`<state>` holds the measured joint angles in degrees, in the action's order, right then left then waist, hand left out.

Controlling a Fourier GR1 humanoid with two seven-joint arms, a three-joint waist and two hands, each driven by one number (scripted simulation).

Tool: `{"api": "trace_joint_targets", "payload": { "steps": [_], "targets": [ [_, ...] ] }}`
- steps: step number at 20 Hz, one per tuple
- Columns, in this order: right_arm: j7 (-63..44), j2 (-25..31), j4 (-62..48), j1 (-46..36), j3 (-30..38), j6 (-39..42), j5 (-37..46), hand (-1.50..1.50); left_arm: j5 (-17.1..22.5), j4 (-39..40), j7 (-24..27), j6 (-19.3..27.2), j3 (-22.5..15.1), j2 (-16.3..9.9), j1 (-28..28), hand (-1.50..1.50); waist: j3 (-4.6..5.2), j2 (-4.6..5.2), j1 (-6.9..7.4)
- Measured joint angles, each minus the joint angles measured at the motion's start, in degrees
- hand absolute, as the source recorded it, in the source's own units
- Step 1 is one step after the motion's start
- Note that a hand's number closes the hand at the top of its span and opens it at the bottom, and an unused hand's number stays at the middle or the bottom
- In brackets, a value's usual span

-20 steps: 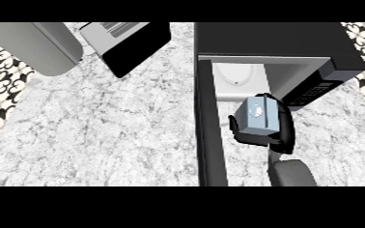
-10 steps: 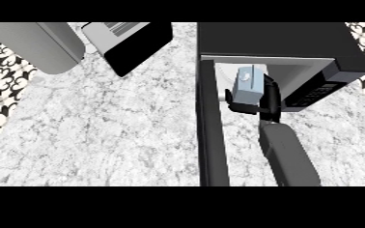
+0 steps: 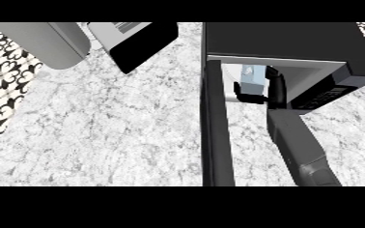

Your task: Pick up the milk, place it into the microwave and close the microwave

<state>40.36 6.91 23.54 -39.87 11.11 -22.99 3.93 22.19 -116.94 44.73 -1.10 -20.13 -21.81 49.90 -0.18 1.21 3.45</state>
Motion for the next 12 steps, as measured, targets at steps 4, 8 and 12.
{"api": "trace_joint_targets", "payload": {
  "steps": [4,8,12],
  "targets": [
    [1.60,2.01,-5.18,-3.62,0.75,-1.88,1.16,1.50,-0.12,0.84,0.00,-0.79,0.04,-0.38,-0.64,-1.50,-0.04,0.41,0.89],
    [3.94,3.17,-8.26,-6.07,0.43,-5.59,3.07,1.50,-0.08,1.58,-0.17,-1.17,0.02,-0.24,-1.86,-1.50,-0.07,0.76,1.55],
    [5.31,3.67,-10.28,-8.18,0.48,-9.01,4.26,1.50,-0.19,2.68,0.56,-1.94,-0.02,-0.20,-2.37,-1.50,-0.08,1.01,2.33]
  ]
}}
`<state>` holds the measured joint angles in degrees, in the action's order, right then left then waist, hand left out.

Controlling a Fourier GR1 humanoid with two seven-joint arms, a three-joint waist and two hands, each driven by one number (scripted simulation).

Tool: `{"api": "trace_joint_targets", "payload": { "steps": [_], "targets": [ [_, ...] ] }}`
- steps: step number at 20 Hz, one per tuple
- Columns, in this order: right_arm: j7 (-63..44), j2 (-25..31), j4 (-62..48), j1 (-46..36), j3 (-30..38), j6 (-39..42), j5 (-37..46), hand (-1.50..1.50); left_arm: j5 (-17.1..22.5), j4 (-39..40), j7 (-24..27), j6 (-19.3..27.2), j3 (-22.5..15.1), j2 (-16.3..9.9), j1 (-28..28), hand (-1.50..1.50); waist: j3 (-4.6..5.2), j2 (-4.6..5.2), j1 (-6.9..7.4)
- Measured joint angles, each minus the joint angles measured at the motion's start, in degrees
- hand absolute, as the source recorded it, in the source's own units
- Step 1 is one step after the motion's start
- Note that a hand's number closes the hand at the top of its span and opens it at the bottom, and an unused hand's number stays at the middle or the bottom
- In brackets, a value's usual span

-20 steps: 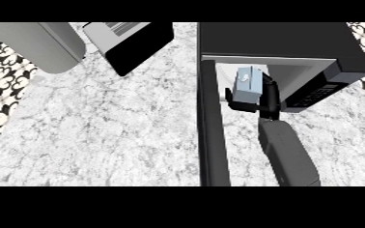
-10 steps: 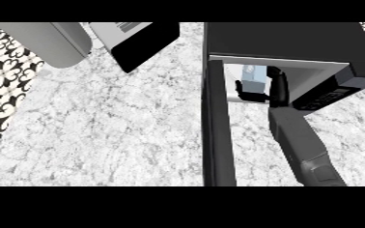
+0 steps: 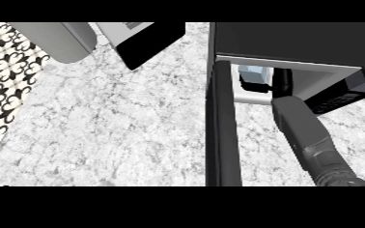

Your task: Pick up the milk, place it into the microwave and close the microwave

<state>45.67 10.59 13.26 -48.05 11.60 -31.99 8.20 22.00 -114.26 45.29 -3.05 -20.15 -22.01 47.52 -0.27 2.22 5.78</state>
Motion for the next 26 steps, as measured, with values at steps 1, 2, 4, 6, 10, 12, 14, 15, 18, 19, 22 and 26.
{"api": "trace_joint_targets", "payload": {
  "steps": [1,2,4,6,10,12,14,15,18,19,22,26],
  "targets": [
    [0.28,0.21,-0.34,-0.30,0.36,-0.33,-0.12,1.50,0.09,-0.08,0.05,-0.28,0.01,-0.20,0.12,-1.50,-0.03,0.09,0.17],
    [0.80,0.48,-0.52,-0.51,0.72,-0.31,-0.29,1.50,0.30,0.16,0.15,-0.41,0.39,-0.26,-0.08,-1.50,-0.04,0.14,0.19],
    [1.22,0.78,-0.59,-1.61,1.91,-0.30,-1.17,1.50,0.21,0.30,0.38,-0.65,0.30,-0.32,0.05,-1.50,-0.08,0.23,0.44],
    [2.02,1.27,-0.60,-2.25,3.03,-0.09,-1.97,1.50,0.42,0.40,0.69,-0.74,0.66,-0.34,0.27,-1.50,-0.14,0.37,0.64],
    [3.20,1.61,-1.14,-3.22,3.81,-3.19,-1.69,1.50,0.46,0.59,0.72,-1.30,0.89,-0.86,0.24,-1.50,-0.21,0.76,1.09],
    [3.51,1.68,-1.42,-3.71,3.78,-5.83,-1.02,1.50,0.69,0.80,0.25,-1.22,1.31,-0.94,-0.39,-1.50,-0.22,0.94,1.15],
    [3.50,1.90,-1.66,-4.03,4.08,-8.58,-0.65,1.50,1.02,1.21,-0.04,-1.20,1.55,-0.87,-0.74,-1.50,-0.19,0.97,1.16],
    [3.41,1.90,-1.79,-4.30,4.23,-9.79,-0.49,1.50,0.95,1.65,-0.10,-1.20,1.58,-0.82,-1.05,-1.50,-0.19,1.00,1.20],
    [3.24,1.89,-2.03,-4.86,4.80,-12.65,-0.25,1.50,0.84,2.31,-0.33,-1.32,1.22,-0.52,-1.88,-1.50,-0.20,1.19,1.44],
    [2.88,1.82,-2.31,-5.37,4.87,-13.55,-0.05,1.50,1.01,2.52,-0.63,-1.28,1.41,-0.51,-2.35,-1.50,-0.23,1.30,1.52],
    [2.95,2.58,-2.77,-5.91,5.15,-14.57,0.35,1.50,0.91,3.28,-0.66,-1.51,1.26,-0.37,-2.93,-1.50,-0.26,1.45,1.78],
    [-4.68,4.94,-8.04,-4.86,2.29,-22.97,4.81,-1.50,0.53,3.32,-0.47,-1.72,1.45,-0.67,-3.42,-1.50,0.98,2.06,3.31]
  ]
}}
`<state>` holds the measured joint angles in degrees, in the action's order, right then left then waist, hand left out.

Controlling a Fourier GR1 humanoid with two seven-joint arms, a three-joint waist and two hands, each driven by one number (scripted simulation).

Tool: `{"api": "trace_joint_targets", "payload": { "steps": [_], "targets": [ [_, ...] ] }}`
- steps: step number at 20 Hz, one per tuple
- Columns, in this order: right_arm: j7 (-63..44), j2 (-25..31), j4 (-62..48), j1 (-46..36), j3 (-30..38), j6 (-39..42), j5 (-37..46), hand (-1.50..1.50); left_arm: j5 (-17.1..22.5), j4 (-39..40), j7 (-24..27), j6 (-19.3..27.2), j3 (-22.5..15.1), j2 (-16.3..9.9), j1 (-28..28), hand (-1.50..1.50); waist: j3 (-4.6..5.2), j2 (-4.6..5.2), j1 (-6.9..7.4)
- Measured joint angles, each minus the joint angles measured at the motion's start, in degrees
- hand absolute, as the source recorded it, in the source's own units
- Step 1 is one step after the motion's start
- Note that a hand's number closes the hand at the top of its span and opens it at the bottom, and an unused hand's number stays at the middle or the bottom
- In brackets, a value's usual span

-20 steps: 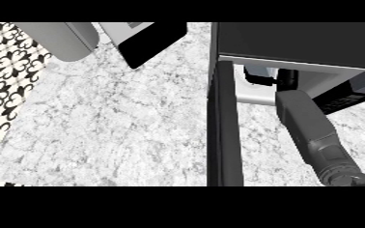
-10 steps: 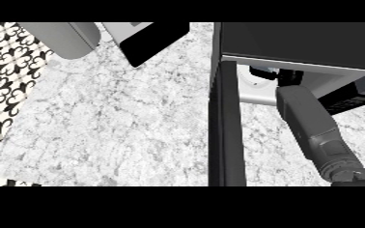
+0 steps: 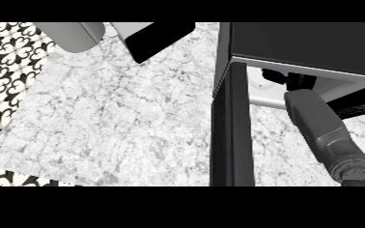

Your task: Pick up the milk, place it into the microwave and close the microwave

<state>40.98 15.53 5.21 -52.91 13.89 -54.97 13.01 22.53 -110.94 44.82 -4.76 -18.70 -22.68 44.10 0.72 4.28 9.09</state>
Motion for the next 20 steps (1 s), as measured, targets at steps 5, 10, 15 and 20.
{"api": "trace_joint_targets", "payload": {
  "steps": [5,10,15,20],
  "targets": [
    [-9.32,0.80,-2.39,0.12,-4.42,-6.13,5.54,-1.50,-0.46,0.30,-0.26,0.21,0.35,-0.10,-1.27,-1.50,0.36,0.14,1.38],
    [-7.18,-2.25,-3.10,-1.70,-7.06,-1.49,8.07,-1.50,-0.54,0.98,-0.79,0.33,0.22,0.14,-2.05,-1.50,-0.71,-0.31,0.67],
    [-6.19,-4.17,-3.53,-2.77,-8.07,2.91,9.03,-1.50,-0.36,1.19,-1.20,0.39,0.63,0.15,-2.90,-1.50,-0.96,-0.51,0.19],
    [-6.00,-6.11,-3.63,-3.88,-8.10,7.08,9.02,-1.50,-0.60,1.17,-0.98,0.57,0.78,0.38,-3.28,-1.50,-1.06,-0.57,0.23]
  ]
}}
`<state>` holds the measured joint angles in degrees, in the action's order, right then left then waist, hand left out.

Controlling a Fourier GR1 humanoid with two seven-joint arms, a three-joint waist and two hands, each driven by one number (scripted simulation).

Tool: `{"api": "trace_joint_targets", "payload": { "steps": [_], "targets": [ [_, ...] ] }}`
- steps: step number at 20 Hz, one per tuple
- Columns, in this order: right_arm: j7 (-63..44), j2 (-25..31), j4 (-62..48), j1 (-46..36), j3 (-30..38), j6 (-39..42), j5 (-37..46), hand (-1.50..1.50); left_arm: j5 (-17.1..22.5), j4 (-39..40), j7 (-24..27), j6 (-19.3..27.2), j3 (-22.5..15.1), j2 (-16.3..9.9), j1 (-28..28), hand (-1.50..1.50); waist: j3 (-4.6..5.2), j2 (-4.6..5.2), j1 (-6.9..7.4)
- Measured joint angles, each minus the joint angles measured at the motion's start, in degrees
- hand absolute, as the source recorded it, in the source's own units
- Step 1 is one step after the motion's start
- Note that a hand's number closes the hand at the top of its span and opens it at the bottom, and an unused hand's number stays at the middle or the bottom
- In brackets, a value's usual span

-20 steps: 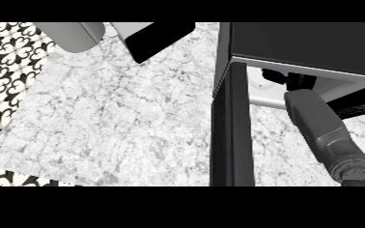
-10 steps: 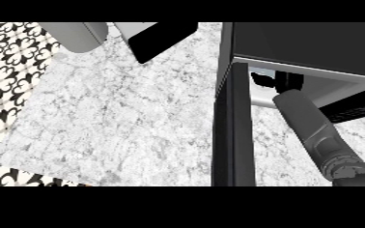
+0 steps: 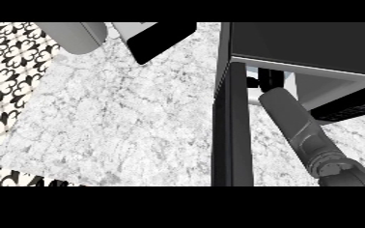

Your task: Pick up the milk, place it into the microwave and close the microwave

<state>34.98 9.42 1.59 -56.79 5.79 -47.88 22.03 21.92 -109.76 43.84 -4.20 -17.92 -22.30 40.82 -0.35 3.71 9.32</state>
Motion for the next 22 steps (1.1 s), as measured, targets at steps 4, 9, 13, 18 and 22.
{"api": "trace_joint_targets", "payload": {
  "steps": [4,9,13,18,22],
  "targets": [
    [2.32,-1.63,1.79,0.73,1.85,3.75,-1.88,-1.50,-0.14,0.09,-0.02,0.18,-0.01,0.27,-0.35,-1.50,-0.07,-0.16,-1.14],
    [6.76,-2.13,4.19,2.79,5.21,9.66,-5.27,-1.50,-0.51,-0.50,0.12,0.18,-0.38,0.18,0.67,-1.50,-0.08,-0.48,-2.36],
    [10.91,-2.86,5.67,5.34,8.23,15.55,-8.49,-1.50,-0.69,-1.19,0.08,0.17,-0.42,-0.02,1.22,-1.50,-0.08,-0.88,-3.34],
    [15.64,-3.83,6.49,8.71,11.18,23.51,-11.84,-1.50,-0.87,-1.91,0.50,-0.05,-0.83,-0.10,2.90,-1.50,0.04,-1.77,-4.51],
    [19.44,-3.76,7.07,11.20,12.22,28.88,-13.09,-1.50,-1.49,-2.66,0.89,0.23,-1.22,-0.02,4.63,-1.50,0.21,-2.52,-5.18]
  ]
}}
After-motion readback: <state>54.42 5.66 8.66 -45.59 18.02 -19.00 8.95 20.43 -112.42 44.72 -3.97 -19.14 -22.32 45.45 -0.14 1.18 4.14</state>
